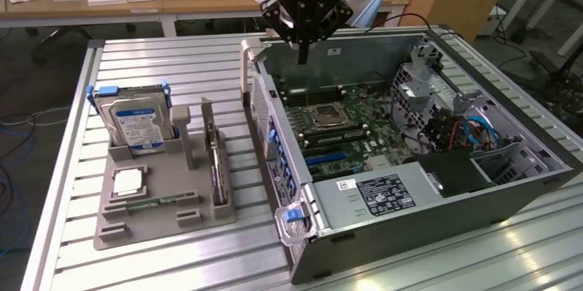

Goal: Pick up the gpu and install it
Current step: 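Reach for the gpu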

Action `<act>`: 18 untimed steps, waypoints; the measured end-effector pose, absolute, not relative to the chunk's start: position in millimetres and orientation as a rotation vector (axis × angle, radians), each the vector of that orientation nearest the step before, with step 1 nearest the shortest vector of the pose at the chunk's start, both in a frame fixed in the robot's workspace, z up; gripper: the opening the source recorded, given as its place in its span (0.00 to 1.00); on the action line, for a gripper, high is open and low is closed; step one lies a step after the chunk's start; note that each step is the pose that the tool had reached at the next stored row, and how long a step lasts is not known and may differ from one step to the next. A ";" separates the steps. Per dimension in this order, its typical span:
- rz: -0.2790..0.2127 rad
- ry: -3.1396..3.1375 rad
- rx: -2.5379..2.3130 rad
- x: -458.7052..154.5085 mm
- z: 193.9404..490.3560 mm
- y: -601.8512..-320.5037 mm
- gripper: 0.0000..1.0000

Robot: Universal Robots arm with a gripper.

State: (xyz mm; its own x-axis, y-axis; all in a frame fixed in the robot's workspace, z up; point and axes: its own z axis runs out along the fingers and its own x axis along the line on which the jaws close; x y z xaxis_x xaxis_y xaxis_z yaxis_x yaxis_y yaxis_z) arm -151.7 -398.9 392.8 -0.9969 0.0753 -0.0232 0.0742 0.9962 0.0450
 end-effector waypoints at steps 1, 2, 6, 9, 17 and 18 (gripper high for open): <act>0.069 3.114 0.117 -152.7 392.8 -398.8 0.11; 0.069 3.114 0.117 -153.7 392.8 -398.9 0.11; 0.069 3.114 0.117 -157.7 392.8 -398.8 0.11; 0.069 3.114 0.117 -160.7 392.8 -398.8 0.11; 0.069 3.114 0.117 -167.2 392.8 -398.8 0.11; 0.069 3.114 0.117 -167.9 392.7 -398.8 0.11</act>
